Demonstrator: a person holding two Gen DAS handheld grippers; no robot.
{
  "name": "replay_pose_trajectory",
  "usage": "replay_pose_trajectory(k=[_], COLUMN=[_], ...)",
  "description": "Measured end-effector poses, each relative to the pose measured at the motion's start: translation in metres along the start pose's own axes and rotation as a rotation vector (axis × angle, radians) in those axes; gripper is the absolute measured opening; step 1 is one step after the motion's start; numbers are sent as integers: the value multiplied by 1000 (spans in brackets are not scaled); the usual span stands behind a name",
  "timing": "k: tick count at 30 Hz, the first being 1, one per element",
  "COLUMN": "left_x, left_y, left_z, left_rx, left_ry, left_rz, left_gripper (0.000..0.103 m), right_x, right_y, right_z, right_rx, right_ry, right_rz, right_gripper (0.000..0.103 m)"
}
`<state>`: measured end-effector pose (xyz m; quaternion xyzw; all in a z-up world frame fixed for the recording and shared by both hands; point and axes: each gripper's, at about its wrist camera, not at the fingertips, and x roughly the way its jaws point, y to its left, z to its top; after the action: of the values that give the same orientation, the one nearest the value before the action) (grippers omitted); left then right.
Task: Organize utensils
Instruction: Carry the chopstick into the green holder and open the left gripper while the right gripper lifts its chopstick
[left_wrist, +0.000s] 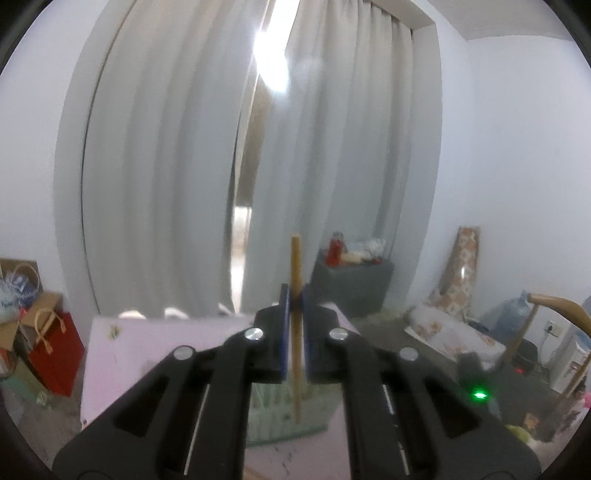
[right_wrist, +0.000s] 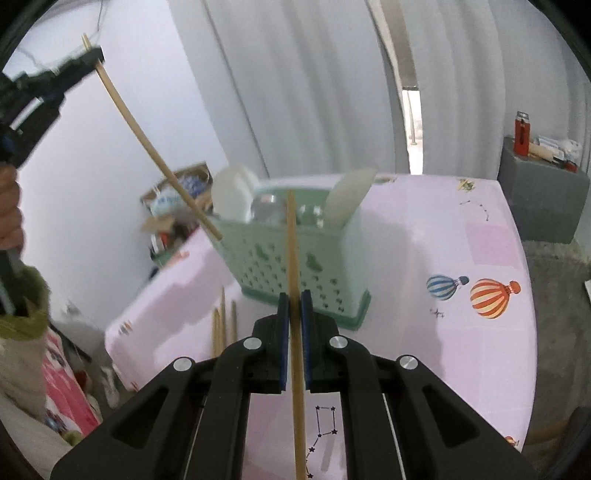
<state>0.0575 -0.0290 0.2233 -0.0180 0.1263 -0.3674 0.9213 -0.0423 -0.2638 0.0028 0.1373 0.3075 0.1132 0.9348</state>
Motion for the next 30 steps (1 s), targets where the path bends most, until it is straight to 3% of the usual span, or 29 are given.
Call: replay_pose_trajectory(k=[7,12,17,25,26,30], left_x=[39,84,113,107,105,93], left_y=[-5,0,12,45,48,52], left_z=[1,-16,-44,-73,-76,-83], left_rx=[59,39,-32,-153,-167,-189], left_ry=[-81,-42,52,154,167,171], left_rz=[158,204,182,133,128,128], left_gripper=[5,5,5,5,6,36], right_x=[-32,-41,-41,-37,-36,-33], right_y=[-21,-26,-28,-27,-26,-17], right_z=[15,20,22,37,39,54], right_rx=[104,125,122,108,106,90], right_ry=[-103,-129,-136,-142,-144,-164], right_rz=[58,77,81,86,89,101], right_gripper=[6,6,6,6,6,6])
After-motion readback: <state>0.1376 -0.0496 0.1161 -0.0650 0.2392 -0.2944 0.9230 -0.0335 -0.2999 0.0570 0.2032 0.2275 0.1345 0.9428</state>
